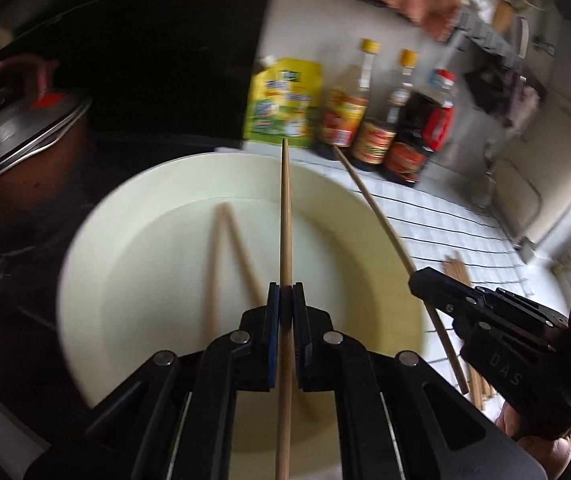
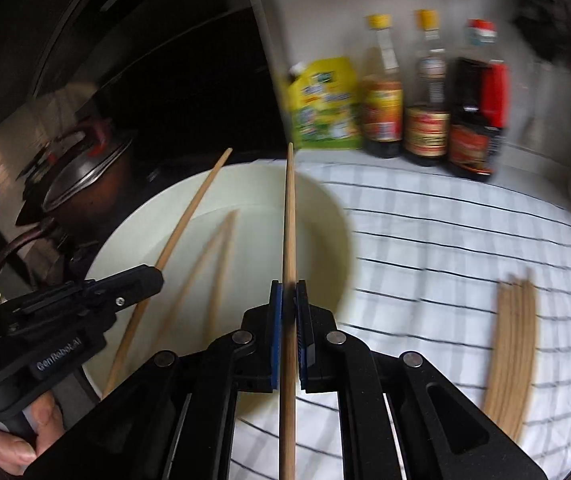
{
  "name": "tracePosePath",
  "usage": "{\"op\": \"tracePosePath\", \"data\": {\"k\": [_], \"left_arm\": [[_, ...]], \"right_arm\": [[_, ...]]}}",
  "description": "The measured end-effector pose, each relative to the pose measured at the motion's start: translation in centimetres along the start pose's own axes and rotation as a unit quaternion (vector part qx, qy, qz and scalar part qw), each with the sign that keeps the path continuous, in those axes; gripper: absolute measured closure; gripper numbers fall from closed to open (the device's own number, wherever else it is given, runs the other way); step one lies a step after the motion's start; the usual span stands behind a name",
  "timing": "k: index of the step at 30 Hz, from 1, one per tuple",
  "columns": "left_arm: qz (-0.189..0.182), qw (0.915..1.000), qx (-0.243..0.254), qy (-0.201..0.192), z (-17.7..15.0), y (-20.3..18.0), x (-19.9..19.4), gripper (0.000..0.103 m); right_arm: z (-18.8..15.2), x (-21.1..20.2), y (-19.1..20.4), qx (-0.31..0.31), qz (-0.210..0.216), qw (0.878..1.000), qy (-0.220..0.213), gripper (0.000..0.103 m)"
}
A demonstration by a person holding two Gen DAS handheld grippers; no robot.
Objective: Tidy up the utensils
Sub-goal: 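Carry the left tool's chopstick over the basin while the right tool carries its own, then lower the left tool's chopstick into the basin while the right tool lowers its own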
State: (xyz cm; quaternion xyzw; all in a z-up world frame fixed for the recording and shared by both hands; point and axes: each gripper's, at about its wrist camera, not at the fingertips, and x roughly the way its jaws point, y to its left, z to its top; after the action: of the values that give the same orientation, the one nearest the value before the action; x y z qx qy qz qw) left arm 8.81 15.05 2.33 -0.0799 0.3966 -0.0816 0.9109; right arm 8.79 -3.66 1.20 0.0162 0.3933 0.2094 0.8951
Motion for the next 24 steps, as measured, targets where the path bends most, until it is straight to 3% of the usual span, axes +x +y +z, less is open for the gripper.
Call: {"op": "tracePosePath", "data": {"k": [4, 9, 16, 17, 20, 21, 24], "left_arm": [[0.011, 0.9997, -0.014, 0.016, 0.2, 2.5, 1.6, 0.096], [0.016, 0.999, -0.023, 0.034, 0.0, 4.1, 3.3, 0.096], [0.024, 0.9979, -0.031, 0.052, -0.2, 4.8, 4.5, 0.096], [0.024, 0.9979, -0.033, 0.049, -0.2, 4.8, 4.3, 0.093], [0.032, 0.9981, -0.037, 0.038, -0.2, 4.9, 3.7, 0.058], [0.033, 0.9983, -0.038, 0.03, -0.2, 4.9, 3.3, 0.053], [0.042, 0.9983, -0.036, 0.021, -0.3, 4.9, 2.6, 0.053]], "right_arm": [[0.8, 3.8, 2.8, -0.025, 0.008, 0.999, 0.043, 0.096], [0.5, 6.8, 3.6, -0.033, 0.006, 0.996, 0.079, 0.097], [0.3, 7.5, 3.2, -0.025, 0.0, 0.996, 0.085, 0.096], [0.4, 7.3, 3.0, -0.022, 0.0, 0.996, 0.083, 0.094], [0.5, 6.7, 2.8, -0.021, -0.004, 0.997, 0.072, 0.082], [0.5, 6.5, 2.7, -0.022, -0.005, 0.997, 0.07, 0.082], [0.2, 5.8, 2.9, -0.023, -0.007, 0.998, 0.066, 0.082]]}}
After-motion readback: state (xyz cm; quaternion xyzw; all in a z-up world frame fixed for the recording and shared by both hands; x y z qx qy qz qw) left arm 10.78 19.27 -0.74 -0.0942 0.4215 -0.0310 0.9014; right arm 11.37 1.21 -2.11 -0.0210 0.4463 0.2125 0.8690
